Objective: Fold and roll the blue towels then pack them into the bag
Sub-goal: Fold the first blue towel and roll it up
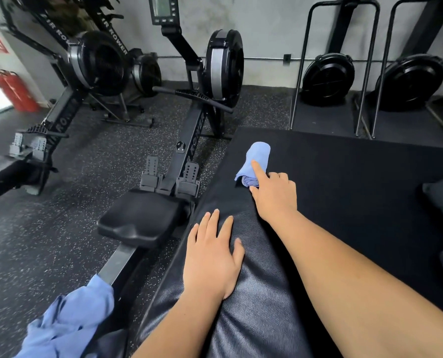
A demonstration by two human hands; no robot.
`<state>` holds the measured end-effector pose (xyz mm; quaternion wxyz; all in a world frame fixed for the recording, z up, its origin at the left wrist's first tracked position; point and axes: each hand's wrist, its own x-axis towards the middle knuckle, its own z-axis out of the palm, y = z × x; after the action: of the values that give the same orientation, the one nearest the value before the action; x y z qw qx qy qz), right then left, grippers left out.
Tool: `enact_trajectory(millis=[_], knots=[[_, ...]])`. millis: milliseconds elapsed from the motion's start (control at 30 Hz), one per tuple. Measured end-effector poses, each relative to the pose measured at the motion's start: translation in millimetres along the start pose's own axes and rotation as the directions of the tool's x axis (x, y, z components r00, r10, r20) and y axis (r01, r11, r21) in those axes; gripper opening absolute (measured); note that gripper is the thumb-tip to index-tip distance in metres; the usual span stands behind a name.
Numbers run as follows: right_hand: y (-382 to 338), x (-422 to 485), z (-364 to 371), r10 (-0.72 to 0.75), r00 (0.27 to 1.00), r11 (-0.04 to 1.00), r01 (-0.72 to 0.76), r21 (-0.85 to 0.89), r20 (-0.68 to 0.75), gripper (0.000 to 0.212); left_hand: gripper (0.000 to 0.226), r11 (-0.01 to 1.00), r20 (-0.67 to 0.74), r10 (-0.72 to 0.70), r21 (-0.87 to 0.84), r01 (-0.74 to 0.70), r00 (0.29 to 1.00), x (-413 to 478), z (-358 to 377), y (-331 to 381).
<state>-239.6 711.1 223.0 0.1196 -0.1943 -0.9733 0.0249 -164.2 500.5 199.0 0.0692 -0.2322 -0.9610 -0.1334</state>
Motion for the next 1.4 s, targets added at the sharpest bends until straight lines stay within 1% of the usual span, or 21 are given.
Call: enact_trajectory(millis=[100,233,433,500,567,633,700,900,1133,1267,1400], knots=[[4,-8,-7,-0.010,0.999,1.000,0.010,0.017,0.042,0.068,0.063,1.000,-0.006,-0.002,-0.019,0.002,1.000,1,-1,1],[9,-26,-19,-0.025,0.996,0.999,0.021,0.044,0.086,0.065,0.062,0.996,-0.029,-0.007,-0.085,0.004,1.000,-1,-4,1],[10,-74,-41,-0.082,0.984,0.996,0.077,0.035,0.157,0.064,0.061,0.952,-0.109,0.022,-0.302,-0.054,0.994,-1,-16,-2],[10,-89,-50,-0.112,0.978,0.993,0.106,0.041,0.178,0.064,0.058,0.946,-0.107,0.006,-0.322,-0.040,0.994,-3,-22,-3],[9,-102,-62,-0.138,0.971,0.990,0.132,0.042,0.196,0.064,0.057,0.952,-0.070,-0.029,-0.305,0.006,0.997,-8,-33,-4],[6,-115,-76,-0.158,0.965,0.987,0.151,0.048,0.210,0.064,0.060,0.961,-0.001,-0.057,-0.271,0.054,0.998,-20,-48,-9],[-2,-128,-87,-0.178,0.961,0.984,0.169,0.058,0.210,0.064,0.063,0.966,0.038,-0.071,-0.246,0.078,0.997,-33,-64,-18],[-49,-177,-119,-0.288,0.935,0.957,0.272,0.102,0.207,0.063,0.067,0.972,0.039,-0.149,-0.177,0.153,0.988,-92,-113,-53],[-118,-237,-137,-0.437,0.863,0.899,0.409,0.159,0.253,0.061,0.068,0.951,0.051,-0.254,-0.168,0.259,0.966,-172,-138,-96],[-159,-266,-133,-0.502,0.816,0.864,0.463,0.198,0.286,0.061,0.068,0.933,0.064,-0.322,-0.146,0.328,0.945,-215,-138,-131],[-198,-291,-121,-0.563,0.758,0.826,0.516,0.226,0.329,0.061,0.067,0.903,0.094,-0.411,-0.092,0.419,0.907,-256,-133,-168]])
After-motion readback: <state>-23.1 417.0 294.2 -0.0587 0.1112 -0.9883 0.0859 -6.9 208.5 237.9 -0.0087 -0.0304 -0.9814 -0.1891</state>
